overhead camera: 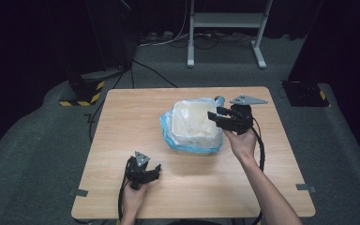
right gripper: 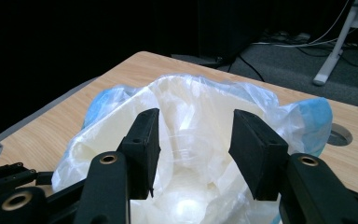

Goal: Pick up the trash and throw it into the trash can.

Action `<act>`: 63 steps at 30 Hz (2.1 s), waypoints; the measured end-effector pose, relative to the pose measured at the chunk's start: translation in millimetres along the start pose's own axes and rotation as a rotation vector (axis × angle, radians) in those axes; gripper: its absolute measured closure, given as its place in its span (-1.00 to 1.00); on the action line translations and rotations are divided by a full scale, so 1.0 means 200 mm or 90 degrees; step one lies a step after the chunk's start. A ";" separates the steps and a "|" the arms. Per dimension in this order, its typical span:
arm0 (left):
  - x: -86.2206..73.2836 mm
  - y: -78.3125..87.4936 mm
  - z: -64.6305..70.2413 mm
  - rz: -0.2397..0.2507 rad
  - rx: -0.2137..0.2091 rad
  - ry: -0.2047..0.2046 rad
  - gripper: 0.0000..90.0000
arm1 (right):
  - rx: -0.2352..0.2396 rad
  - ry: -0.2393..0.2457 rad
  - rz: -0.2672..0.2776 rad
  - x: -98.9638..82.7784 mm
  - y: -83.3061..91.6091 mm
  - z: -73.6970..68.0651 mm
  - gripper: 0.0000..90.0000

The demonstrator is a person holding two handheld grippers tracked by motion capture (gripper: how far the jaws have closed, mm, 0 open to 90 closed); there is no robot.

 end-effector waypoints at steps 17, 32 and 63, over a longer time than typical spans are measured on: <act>0.00 0.00 0.00 0.000 0.000 0.000 -0.32 | -0.005 -0.014 0.010 -0.02 0.11 0.04 0.14; 0.00 0.00 0.00 0.000 0.000 0.000 -0.32 | -0.014 -0.007 0.019 -0.04 0.23 0.06 0.13; 0.00 0.00 0.00 0.000 0.000 0.001 -0.32 | -0.022 -0.027 0.035 -0.13 0.40 0.10 0.13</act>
Point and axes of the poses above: each handheld gripper's, and its own axes: y roughly backward along the jaws, x roughly out of its top, z roughly to its right, the point moved 1 cm from there along -y, roughly forward along the jaws, and after that the axes turned 12 degrees about z, right-handed, at the moved point
